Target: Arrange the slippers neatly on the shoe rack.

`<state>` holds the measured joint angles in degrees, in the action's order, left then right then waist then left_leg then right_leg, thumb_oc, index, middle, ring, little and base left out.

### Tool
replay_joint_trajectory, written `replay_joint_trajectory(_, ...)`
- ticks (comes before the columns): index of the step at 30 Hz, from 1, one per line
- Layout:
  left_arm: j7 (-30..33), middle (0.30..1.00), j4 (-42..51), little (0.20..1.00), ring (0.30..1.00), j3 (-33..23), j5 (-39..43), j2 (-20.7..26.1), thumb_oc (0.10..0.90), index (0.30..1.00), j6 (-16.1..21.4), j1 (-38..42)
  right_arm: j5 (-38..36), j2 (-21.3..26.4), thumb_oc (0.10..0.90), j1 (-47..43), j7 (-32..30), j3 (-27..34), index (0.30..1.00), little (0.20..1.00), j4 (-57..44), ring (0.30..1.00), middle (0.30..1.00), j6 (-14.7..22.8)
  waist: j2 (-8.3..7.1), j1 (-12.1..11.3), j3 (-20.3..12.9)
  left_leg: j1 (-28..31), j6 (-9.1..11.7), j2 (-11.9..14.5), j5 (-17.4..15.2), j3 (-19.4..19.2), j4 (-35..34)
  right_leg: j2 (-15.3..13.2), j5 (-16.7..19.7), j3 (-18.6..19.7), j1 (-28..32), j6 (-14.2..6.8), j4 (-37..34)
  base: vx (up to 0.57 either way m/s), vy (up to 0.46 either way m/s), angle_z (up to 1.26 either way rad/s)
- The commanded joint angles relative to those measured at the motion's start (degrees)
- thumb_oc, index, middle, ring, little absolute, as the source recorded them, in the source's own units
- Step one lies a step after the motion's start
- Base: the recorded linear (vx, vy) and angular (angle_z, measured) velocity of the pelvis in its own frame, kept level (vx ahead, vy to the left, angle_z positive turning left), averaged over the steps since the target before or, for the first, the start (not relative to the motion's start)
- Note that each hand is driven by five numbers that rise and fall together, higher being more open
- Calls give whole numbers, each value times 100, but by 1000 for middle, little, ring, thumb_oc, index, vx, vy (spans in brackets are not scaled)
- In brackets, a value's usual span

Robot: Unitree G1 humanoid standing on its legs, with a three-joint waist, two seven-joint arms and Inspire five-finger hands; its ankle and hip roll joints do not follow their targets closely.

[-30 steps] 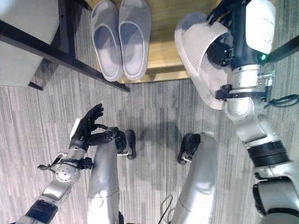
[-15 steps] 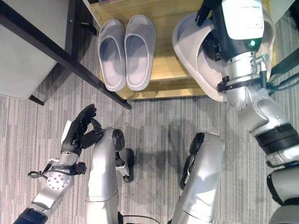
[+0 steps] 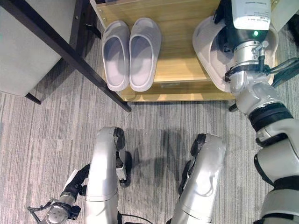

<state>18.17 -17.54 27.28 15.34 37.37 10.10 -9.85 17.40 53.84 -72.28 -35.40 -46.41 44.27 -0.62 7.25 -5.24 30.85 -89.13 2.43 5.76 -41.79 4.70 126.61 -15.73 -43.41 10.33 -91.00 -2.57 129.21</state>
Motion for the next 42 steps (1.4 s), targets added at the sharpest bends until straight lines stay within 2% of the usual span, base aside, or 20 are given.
replay_joint_trajectory(1, 215, 900, 315, 900, 900, -189, -16, 215, 800, 900, 364, 106, -160, 15, 400, -906, -595, 366, 300, 300, -26, 300, 300, 47, 57, -198, -106, -83, -84, -34, -215, 231, -160, -74, -38, 131, 105, 502, 227, 0, 0, 0)
replay_joint_trajectory(2, 215, 900, 315, 900, 900, -189, -16, 215, 800, 900, 364, 106, -160, 15, 714, -905, -595, 367, 771, 771, -26, 771, 771, 47, 56, -198, -106, -83, -84, -34, -215, 231, -159, -74, -39, 131, 105, 502, 228, 0, 0, 0)
replay_joint_trajectory(3, 245, 900, 323, 900, 900, -178, -24, 223, 800, 900, 374, 133, -106, -7, 800, -889, -677, 411, 900, 900, 30, 900, 900, -10, 53, -207, -106, -83, -98, -54, -233, 210, -146, -78, -38, 160, 105, 502, 251, 0, 0, 0)
replay_joint_trajectory(12, 286, 900, 270, 900, 900, -128, -29, 171, 800, 900, 390, 247, 41, -78, 800, -947, -915, 555, 900, 900, 54, 900, 900, -196, 17, -216, -106, -83, -104, -51, -312, 140, -11, -64, -46, 282, 105, 488, 375, 2, -1, 0)
replay_joint_trajectory(19, 244, 900, 233, 900, 900, -207, -9, 117, 800, 900, 328, 249, -245, 32, 800, -1008, -422, 414, 900, 900, -203, 900, 900, -76, -35, -170, -106, -83, -63, -75, -367, 138, 189, -21, -78, 431, 105, 504, 574, 5, -5, 4)
replay_joint_trajectory(27, 291, 900, 215, 900, 900, -359, 7, 83, 800, 900, 260, 90, -306, 175, 800, -683, -100, 287, 900, 900, -593, 900, 900, 16, -19, -117, -106, -83, -49, -78, -400, 144, 271, -45, -120, 429, 105, 521, 645, 0, 0, 0)
replay_joint_trajectory(32, 320, 900, 252, 900, 900, -497, -19, 37, 800, 900, 219, -37, -225, 326, 800, -242, -114, 601, 900, 900, -1326, 900, 900, 77, -10, -39, -106, -83, -36, -70, -424, 87, 309, -47, -148, 432, 105, 520, 697, 0, 0, 0)
replay_joint_trajectory(42, 298, 900, 320, 900, 900, -732, -162, -16, 800, 900, 156, -195, -78, 804, 800, 540, -6, 1403, 900, 900, -2704, 900, 900, 139, -107, 66, -106, -83, 4, -83, -448, 29, 331, -41, -156, 462, 105, 516, 783, 0, 0, 0)
